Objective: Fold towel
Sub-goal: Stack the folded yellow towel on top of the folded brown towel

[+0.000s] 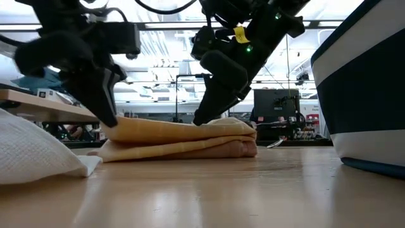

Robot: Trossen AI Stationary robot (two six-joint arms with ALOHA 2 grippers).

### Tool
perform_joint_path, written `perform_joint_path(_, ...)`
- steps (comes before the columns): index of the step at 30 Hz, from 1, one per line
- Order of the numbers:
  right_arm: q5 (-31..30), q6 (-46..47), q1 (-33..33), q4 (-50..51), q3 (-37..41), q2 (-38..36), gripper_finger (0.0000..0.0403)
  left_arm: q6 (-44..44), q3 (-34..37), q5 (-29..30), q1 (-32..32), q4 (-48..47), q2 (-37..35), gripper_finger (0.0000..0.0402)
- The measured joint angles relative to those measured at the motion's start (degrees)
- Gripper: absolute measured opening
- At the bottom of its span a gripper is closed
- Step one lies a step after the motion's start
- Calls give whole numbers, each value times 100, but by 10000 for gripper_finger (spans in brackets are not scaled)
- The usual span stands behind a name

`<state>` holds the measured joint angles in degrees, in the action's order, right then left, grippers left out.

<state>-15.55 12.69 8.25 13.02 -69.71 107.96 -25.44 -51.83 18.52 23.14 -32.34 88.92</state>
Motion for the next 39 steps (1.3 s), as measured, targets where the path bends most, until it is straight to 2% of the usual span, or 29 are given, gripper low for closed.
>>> perform_joint_path(4, -2, 2, 0, -5, 0, 0, 199, -286, 19, 21, 217, 21, 22, 2)
perform_joint_path(7, -2, 4, 0, -30, 0, 0, 199, -430, 78, 33, 273, 120, 128, 18)
perform_joint_path(15, -4, 83, 0, -33, 0, 0, 199, -854, 278, 10, 302, 510, 495, 104)
perform_joint_path(22, -566, 545, -64, -55, -105, -4, 199, -1116, 308, -411, 404, 692, 407, 169)
perform_joint_path(30, -697, 632, -254, -50, -96, 180, 199, -1076, 284, -406, 445, 736, 77, 185)
perform_joint_path(32, -662, 634, -262, -113, -96, 361, 195, -990, 284, -210, 443, 782, -67, 180)
perform_joint_path(35, -650, 634, -251, -198, -93, 614, 182, -717, 282, 418, 445, 743, -210, 168)
perform_joint_path(39, -555, 732, -267, -223, -103, 799, 156, -518, 404, 1849, 382, 540, -240, 151)
